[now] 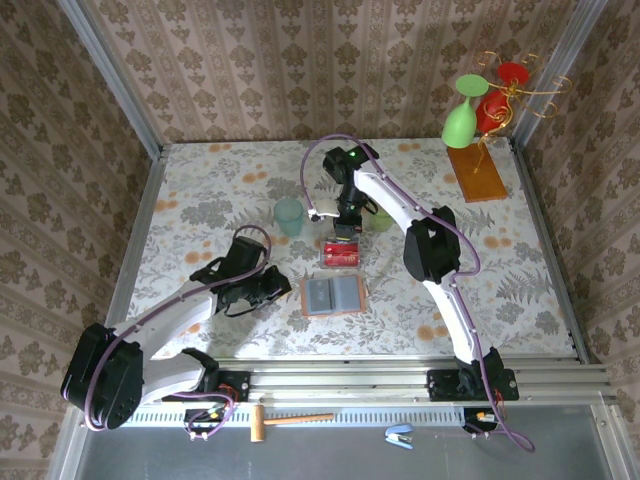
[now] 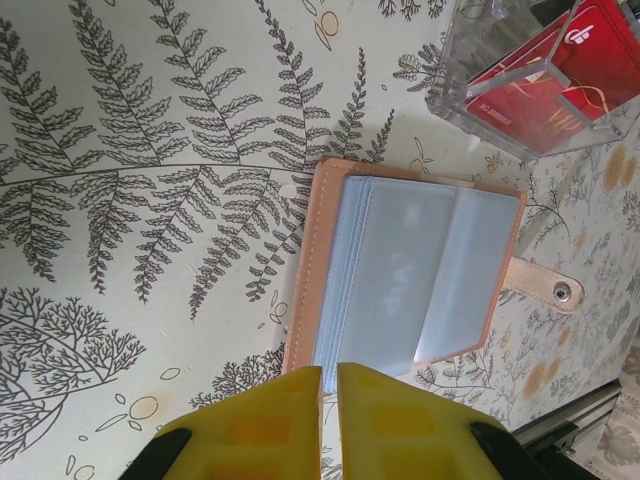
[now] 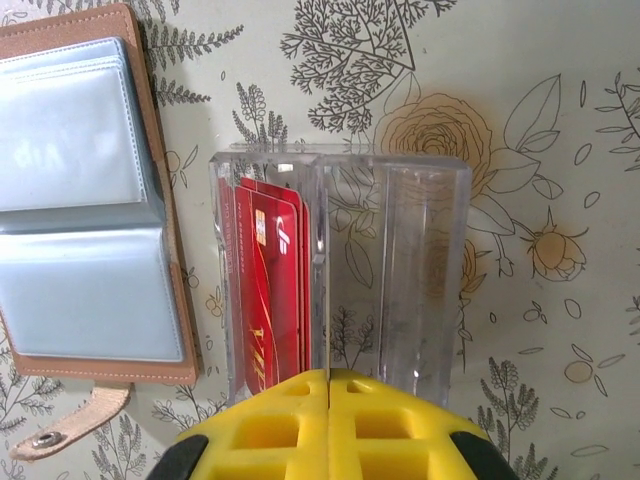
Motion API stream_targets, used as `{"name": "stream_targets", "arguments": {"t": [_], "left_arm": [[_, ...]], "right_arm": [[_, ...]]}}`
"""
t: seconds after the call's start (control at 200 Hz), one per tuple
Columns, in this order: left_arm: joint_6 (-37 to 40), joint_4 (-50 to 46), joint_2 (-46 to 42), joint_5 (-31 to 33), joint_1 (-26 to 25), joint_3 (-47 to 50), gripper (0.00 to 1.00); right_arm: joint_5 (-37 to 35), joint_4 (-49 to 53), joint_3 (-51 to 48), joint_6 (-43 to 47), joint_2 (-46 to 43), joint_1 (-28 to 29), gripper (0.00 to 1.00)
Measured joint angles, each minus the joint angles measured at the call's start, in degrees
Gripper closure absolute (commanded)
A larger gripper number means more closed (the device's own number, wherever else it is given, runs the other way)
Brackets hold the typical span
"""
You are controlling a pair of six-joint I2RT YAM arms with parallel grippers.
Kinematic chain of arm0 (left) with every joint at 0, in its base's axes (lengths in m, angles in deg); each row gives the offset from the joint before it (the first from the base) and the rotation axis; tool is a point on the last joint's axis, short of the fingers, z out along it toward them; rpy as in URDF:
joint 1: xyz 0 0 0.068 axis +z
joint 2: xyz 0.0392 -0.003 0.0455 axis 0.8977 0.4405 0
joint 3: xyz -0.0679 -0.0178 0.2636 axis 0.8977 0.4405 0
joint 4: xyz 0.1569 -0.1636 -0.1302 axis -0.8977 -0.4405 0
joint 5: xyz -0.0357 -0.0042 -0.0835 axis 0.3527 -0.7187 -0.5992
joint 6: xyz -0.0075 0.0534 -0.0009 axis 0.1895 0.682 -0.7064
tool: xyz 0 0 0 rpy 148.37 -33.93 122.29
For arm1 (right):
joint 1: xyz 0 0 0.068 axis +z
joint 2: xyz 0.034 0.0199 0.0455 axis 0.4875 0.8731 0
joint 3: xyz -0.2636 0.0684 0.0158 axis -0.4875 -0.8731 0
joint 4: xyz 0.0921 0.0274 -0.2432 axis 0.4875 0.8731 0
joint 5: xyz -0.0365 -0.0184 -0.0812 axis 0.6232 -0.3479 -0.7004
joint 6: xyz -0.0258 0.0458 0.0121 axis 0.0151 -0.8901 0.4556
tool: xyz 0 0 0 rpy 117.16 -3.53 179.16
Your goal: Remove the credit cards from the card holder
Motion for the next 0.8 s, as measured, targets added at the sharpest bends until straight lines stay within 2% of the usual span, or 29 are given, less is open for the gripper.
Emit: {"name": "stream_targets", "arguments": {"t": [0.085,0.345,0.54,0.66,0.8], "left_arm": [[0.0,0.0,0.0,0.0,0.0,0.1,0.87],[0.0,0.0,0.0,0.0,0.0,0.3,0.87],[0.0,0.1,0.0,0.0,0.0,0.3,0.87],[0.0,0.5,0.0,-0.1,0.0,0.3,0.87],[0.1,1.7,0.9,-0.4,0.3,0.3,0.87]], "right_arm": [[0.2,0.0,0.1,-0.1,0.4,0.0,0.83],[0.4,-0.2,0.4,-0.7,1.1,0.0,0.79],[-0.6,-1.6,0.5,-3.3,0.4,0.0,0.71],[-1.7,-3.9,-1.1,-5.3,-2.7,0.0,0.69],[-3.0,-8.8,-7.9,-8.7,-9.9,0.0,0.67]]}}
